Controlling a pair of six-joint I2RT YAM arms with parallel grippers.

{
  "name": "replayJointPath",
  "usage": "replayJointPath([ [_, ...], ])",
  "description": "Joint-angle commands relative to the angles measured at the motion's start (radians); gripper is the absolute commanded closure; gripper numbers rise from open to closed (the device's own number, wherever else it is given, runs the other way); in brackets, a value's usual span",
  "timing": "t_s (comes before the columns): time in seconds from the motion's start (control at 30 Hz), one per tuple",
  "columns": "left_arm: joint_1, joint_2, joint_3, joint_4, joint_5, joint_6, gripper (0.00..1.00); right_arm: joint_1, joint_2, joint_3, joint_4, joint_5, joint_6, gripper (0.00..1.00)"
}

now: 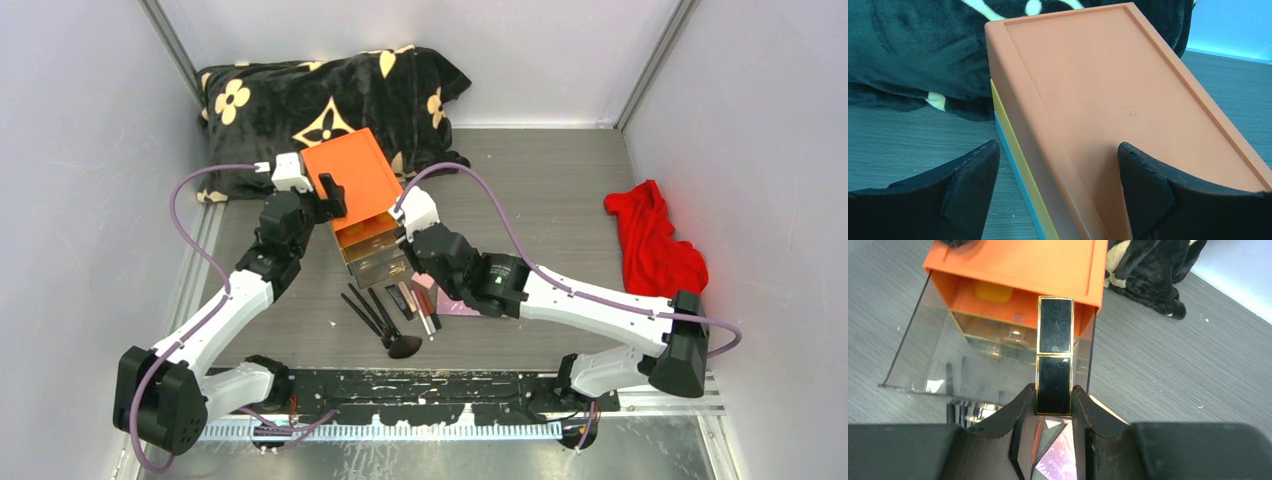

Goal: Organize the makeup
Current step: Place the lipstick in the drawer, then pick up the makeup from the center of the board.

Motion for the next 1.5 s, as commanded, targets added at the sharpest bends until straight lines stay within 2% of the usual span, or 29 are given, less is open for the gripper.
replayJointPath([
  [0.0, 0.009, 0.021, -0.07, -0.254, -0.046, 0.087, 0.14, -0.038, 0.027, 0.079, 0.088, -0.061, -0.016, 0.71],
  [0.33, 0.019, 0.017, -0.087, -0.245, -0.038, 0.085, 0.14, -0.067, 0.126, 0.133, 0.076, -0.144, 0.003, 0.7],
  [0.5, 0.023, 0.011, -0.088, -0.245, -0.032, 0.087, 0.14, -0.076, 0.15, 0.138, 0.063, -0.156, 0.014, 0.66],
  [0.6, 0.024, 0.007, -0.09, -0.248, -0.03, 0.086, 0.14, -0.082, 0.169, 0.151, 0.047, -0.159, 0.021, 0.59],
  [0.77, 0.03, 0.001, -0.09, -0.251, -0.029, 0.089, 0.13, -0.086, 0.19, 0.166, 0.034, -0.147, 0.027, 0.42],
  [0.87, 0.032, 0.002, -0.088, -0.253, -0.029, 0.09, 0.13, -0.089, 0.188, 0.164, 0.04, -0.14, 0.027, 0.38],
  [1.13, 0.039, 0.008, -0.091, -0.255, -0.024, 0.092, 0.13, -0.09, 0.053, 0.099, 0.083, -0.11, 0.009, 0.36],
  [1.3, 0.04, 0.007, -0.091, -0.256, -0.024, 0.093, 0.13, -0.09, -0.116, 0.0, 0.08, -0.062, 0.001, 0.36],
  [1.47, 0.041, 0.014, -0.087, -0.253, -0.024, 0.094, 0.13, -0.09, -0.205, -0.127, 0.022, -0.058, 0.047, 0.37],
])
